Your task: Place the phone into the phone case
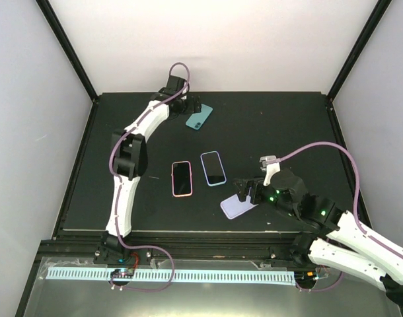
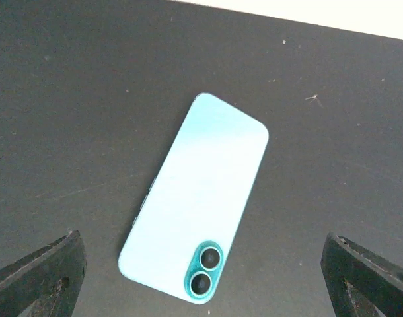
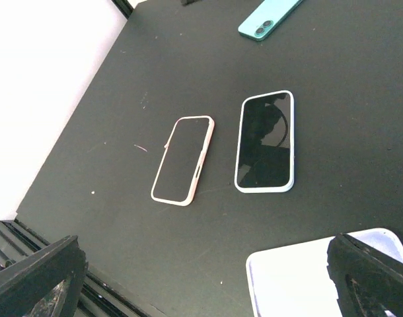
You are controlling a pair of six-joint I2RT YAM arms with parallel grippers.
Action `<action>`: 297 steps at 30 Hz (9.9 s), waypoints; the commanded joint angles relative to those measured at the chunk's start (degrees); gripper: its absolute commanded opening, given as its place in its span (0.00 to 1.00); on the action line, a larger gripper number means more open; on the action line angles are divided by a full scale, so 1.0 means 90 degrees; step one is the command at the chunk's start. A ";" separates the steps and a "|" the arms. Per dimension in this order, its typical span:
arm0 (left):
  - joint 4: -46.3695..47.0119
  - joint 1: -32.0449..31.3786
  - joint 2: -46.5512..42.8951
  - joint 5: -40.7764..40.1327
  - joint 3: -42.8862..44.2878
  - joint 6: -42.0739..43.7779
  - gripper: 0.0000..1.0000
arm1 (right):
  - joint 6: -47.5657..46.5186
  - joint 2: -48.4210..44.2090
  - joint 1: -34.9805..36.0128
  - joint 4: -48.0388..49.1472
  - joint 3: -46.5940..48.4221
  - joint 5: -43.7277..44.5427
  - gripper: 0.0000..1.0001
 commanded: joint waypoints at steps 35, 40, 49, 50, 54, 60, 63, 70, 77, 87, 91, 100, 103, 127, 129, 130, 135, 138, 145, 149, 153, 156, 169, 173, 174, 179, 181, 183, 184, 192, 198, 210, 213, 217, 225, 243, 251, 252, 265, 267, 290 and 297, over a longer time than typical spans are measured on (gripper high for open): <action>0.1771 -0.0047 0.2216 0.3600 0.0817 -0.2649 0.95 | 0.0364 -0.0624 -0.0009 -0.0466 0.0090 0.0373 1.00; 0.1690 -0.0288 0.2135 0.3557 0.0701 -0.2302 0.94 | 0.0411 -0.0752 -0.0008 -0.0462 -0.0013 0.0332 1.00; 0.2149 -0.0902 0.2086 0.3594 0.0680 -0.2306 0.91 | 0.0457 -0.0880 -0.0003 -0.0647 -0.0180 0.0480 1.00; 0.2172 -0.0984 0.2087 0.3611 0.0674 -0.2309 0.91 | 0.0455 -0.0907 -0.0003 -0.0666 -0.0174 0.0524 1.00; 0.2313 -0.1256 0.2126 0.3906 0.0621 -0.2321 0.91 | 0.0368 -0.0900 -0.0008 -0.0721 -0.0050 0.0792 1.00; 0.1988 -0.1187 0.1563 0.4211 0.0173 -0.1862 0.90 | -0.0122 -0.0326 -0.0011 -0.0860 0.0518 0.1301 1.00; 0.2075 -0.1013 0.0825 0.4232 -0.0580 -0.1695 0.90 | -0.0486 0.0147 -0.0073 -0.0969 0.0996 0.1680 1.00; 0.1999 -0.0536 -0.1346 0.3687 -0.2847 -0.1401 0.92 | -0.1225 0.1247 -0.1004 -0.0109 0.1666 0.1136 1.00; 0.2118 -0.0291 -0.3526 0.3271 -0.5075 -0.1400 0.99 | -0.1862 0.2760 -0.2376 0.1121 0.2005 0.0183 1.00; 0.1093 -0.0319 -0.6153 0.3024 -0.6751 -0.0746 0.99 | -0.2247 0.5691 -0.3728 0.1369 0.3016 -0.0968 1.00; 0.0667 -0.0319 -0.7238 0.2832 -0.7265 -0.0440 0.99 | -0.2329 0.6781 -0.3988 0.1278 0.3707 -0.1207 1.00; 0.0134 -0.0327 -0.8983 0.2540 -0.8099 -0.0136 0.99 | -0.2630 0.8918 -0.4347 0.0632 0.5718 -0.1223 1.00; 0.0127 -0.0321 -0.9415 0.2549 -0.8293 -0.0122 0.99 | -0.2698 0.9507 -0.4497 0.0362 0.6408 -0.1318 1.00; -0.0267 -0.0317 -1.0673 0.1498 -0.8330 0.0710 0.99 | -0.3052 1.1180 -0.4591 -0.0802 0.8347 -0.2436 0.98; -0.0277 -0.0319 -1.0735 0.1435 -0.8413 0.0772 0.99 | -0.3122 1.1166 -0.4529 -0.0832 0.8281 -0.2339 0.97; -0.0276 -0.0319 -1.0770 0.1408 -0.8464 0.0809 0.99 | -0.3164 1.1165 -0.4498 -0.0859 0.8271 -0.2251 0.96; -0.0231 -0.0319 -1.0912 0.1316 -0.8675 0.0898 0.99 | -0.3307 1.1165 -0.4265 -0.1050 0.8288 -0.1687 0.94; -0.0202 -0.0324 -1.0998 0.1290 -0.8701 0.0932 0.99 | -0.3331 1.1214 -0.4131 -0.1215 0.8384 -0.1312 0.92; -0.0141 -0.0319 -1.1150 0.1203 -0.8778 0.0967 0.99 | -0.3472 1.1458 -0.3887 -0.1587 0.8764 -0.0630 0.90; -0.0142 -0.0319 -1.1154 0.1193 -0.8791 0.0965 0.99 | -0.3438 1.1567 -0.3871 -0.1659 0.8767 -0.0589 0.89; -0.0124 -0.0318 -1.1188 0.1160 -0.8824 0.0966 0.99 | -0.3426 1.1633 -0.3862 -0.1801 0.8804 -0.0510 0.84; -0.0126 -0.0319 -1.1194 0.1106 -0.8835 0.0956 0.99 | -0.3432 1.1594 -0.3861 -0.1854 0.8789 -0.0426 0.82; -0.0030 -0.0319 -1.1197 0.1063 -0.8951 0.0888 0.99 | -0.3389 1.0508 -0.3748 -0.1447 0.7475 -0.0433 0.66; 0.0053 -0.0319 -1.1160 0.1206 -0.9024 0.0882 0.99 | -0.3221 0.9863 -0.3744 -0.1061 0.6431 -0.0458 0.65; 0.0044 -0.0319 -1.1137 0.1240 -0.9024 0.0875 0.99 | -0.3163 0.9687 -0.3744 -0.1008 0.6227 -0.0465 0.65; 0.0169 -0.0353 -1.1129 0.1606 -0.9107 0.0873 0.94 | -0.2988 0.8842 -0.3715 -0.0697 0.5123 -0.0625 0.63; 0.0266 -0.0389 -1.1096 0.1793 -0.9131 0.0896 0.92 | -0.2942 0.8433 -0.3702 -0.0575 0.4660 -0.0668 0.61; 0.0317 -0.0434 -1.1030 0.1915 -0.9120 0.0935 0.91 | -0.2904 0.8092 -0.3692 -0.0451 0.4241 -0.0709 0.61; 0.0353 -0.0483 -1.1012 0.1966 -0.9118 0.0985 0.90 | -0.2883 0.7917 -0.3685 -0.0397 0.4066 -0.0759 0.61; 0.1342 -0.1330 -1.1217 0.2054 -0.9397 0.2033 0.82 | -0.2725 0.6773 -0.3581 -0.0112 0.3008 -0.1242 0.54; 0.1952 -0.1888 -1.1419 0.2571 -0.9586 0.3794 0.79 | -0.2533 0.6189 -0.3247 -0.0028 0.2495 -0.1698 0.53; 0.1093 -0.2083 -1.0978 0.2831 -0.9126 0.6973 0.81 | -0.2161 0.4951 -0.2359 0.0779 0.1365 -0.3681 0.52; 0.1063 -0.2136 -1.0784 0.2844 -0.9049 0.7408 0.78 | -0.1969 0.4678 -0.2127 0.1006 0.1096 -0.3989 0.52; 0.1276 -0.2257 -1.0393 0.2882 -0.9077 0.7854 0.77 | -0.1813 0.4456 -0.1783 0.1171 0.0933 -0.4322 0.51; 0.0965 -0.2605 -0.9346 0.2289 -0.8773 0.8803 0.76 | -0.1369 0.3980 -0.1391 0.1732 0.0576 -0.4919 0.51; 0.1268 -0.2867 -0.8372 0.1383 -0.8594 0.9564 0.50 | -0.0884 0.3722 -0.1139 0.2476 0.0149 -0.5643 0.50; 0.1286 -0.2984 -0.8364 0.1274 -0.8692 0.9744 0.28 | -0.0820 0.3755 -0.1142 0.2605 0.0139 -0.5735 0.49; 0.1275 -0.2990 -0.8366 0.1251 -0.8699 0.9769 0.25 | -0.0812 0.3741 -0.1145 0.2604 0.0134 -0.5741 0.49; 0.1248 -0.3015 -0.8502 0.1095 -0.8574 0.9313 0.02 | -0.0276 0.2829 -0.1144 0.2714 -0.0170 -0.4783 0.65; 0.1243 -0.3007 -0.8526 0.1087 -0.8530 0.9066 0.02 | -0.0123 0.2548 -0.1147 0.2509 -0.0160 -0.4308 0.73; 0.2216 -0.2813 -0.9067 0.1086 -0.8802 0.3456 0.02 | 0.2696 -0.0977 -0.1183 0.0040 -0.1017 -0.0387 0.79; 0.1729 -0.2177 -0.8815 0.1329 -0.8625 0.2250 0.02 | 0.3415 -0.0569 -0.1179 -0.0344 -0.1318 0.0000 0.76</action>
